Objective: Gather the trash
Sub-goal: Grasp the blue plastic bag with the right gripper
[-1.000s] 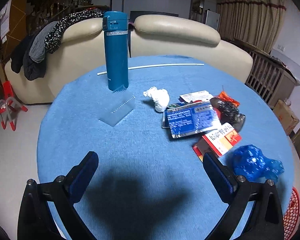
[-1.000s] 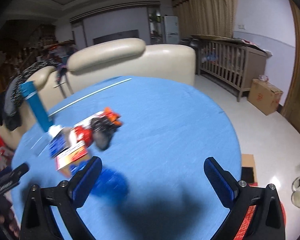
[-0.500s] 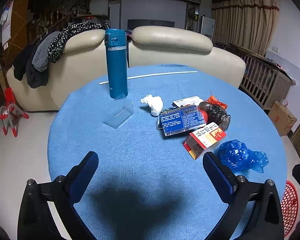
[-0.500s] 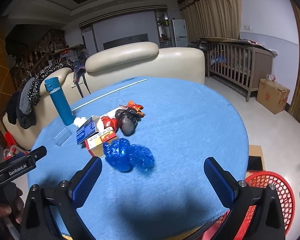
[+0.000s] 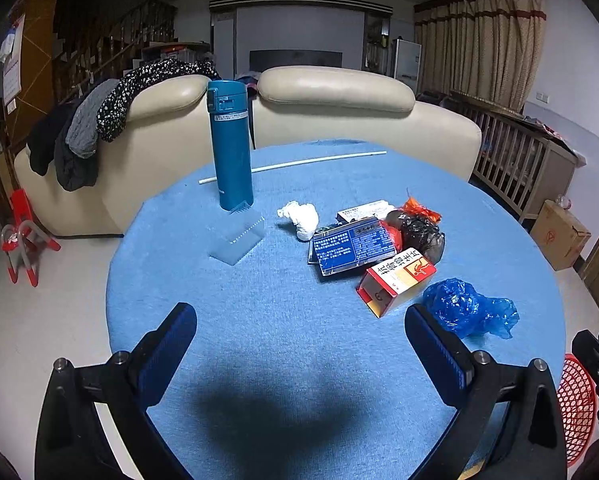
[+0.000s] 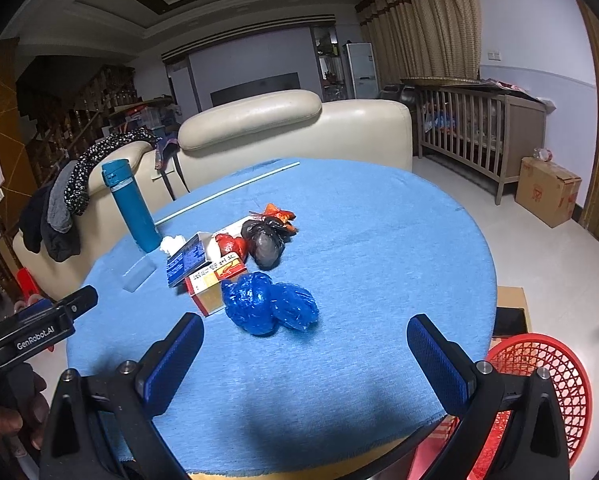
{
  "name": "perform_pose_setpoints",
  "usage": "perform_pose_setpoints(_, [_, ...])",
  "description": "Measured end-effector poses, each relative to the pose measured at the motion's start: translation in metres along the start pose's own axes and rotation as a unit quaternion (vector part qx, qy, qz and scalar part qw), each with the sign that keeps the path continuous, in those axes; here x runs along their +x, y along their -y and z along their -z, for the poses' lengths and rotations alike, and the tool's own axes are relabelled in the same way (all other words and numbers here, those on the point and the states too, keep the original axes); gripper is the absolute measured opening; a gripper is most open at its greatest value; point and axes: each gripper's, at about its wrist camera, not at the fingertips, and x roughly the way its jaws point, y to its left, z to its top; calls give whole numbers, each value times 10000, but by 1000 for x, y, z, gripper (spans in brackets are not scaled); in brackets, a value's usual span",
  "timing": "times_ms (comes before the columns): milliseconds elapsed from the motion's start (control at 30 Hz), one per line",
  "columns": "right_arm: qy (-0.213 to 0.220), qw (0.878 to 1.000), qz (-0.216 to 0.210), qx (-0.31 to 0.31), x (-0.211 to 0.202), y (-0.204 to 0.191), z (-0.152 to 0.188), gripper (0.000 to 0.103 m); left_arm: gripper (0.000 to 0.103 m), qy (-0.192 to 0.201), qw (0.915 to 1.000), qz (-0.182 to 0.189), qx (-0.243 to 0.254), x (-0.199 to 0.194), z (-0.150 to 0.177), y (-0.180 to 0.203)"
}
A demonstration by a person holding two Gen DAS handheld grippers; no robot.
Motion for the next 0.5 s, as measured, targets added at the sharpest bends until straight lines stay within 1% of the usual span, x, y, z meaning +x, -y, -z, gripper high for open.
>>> perform_pose_setpoints(500, [0, 10000, -1, -11, 0, -1, 1, 103, 103, -19, 10000, 0, 54, 0, 3, 2])
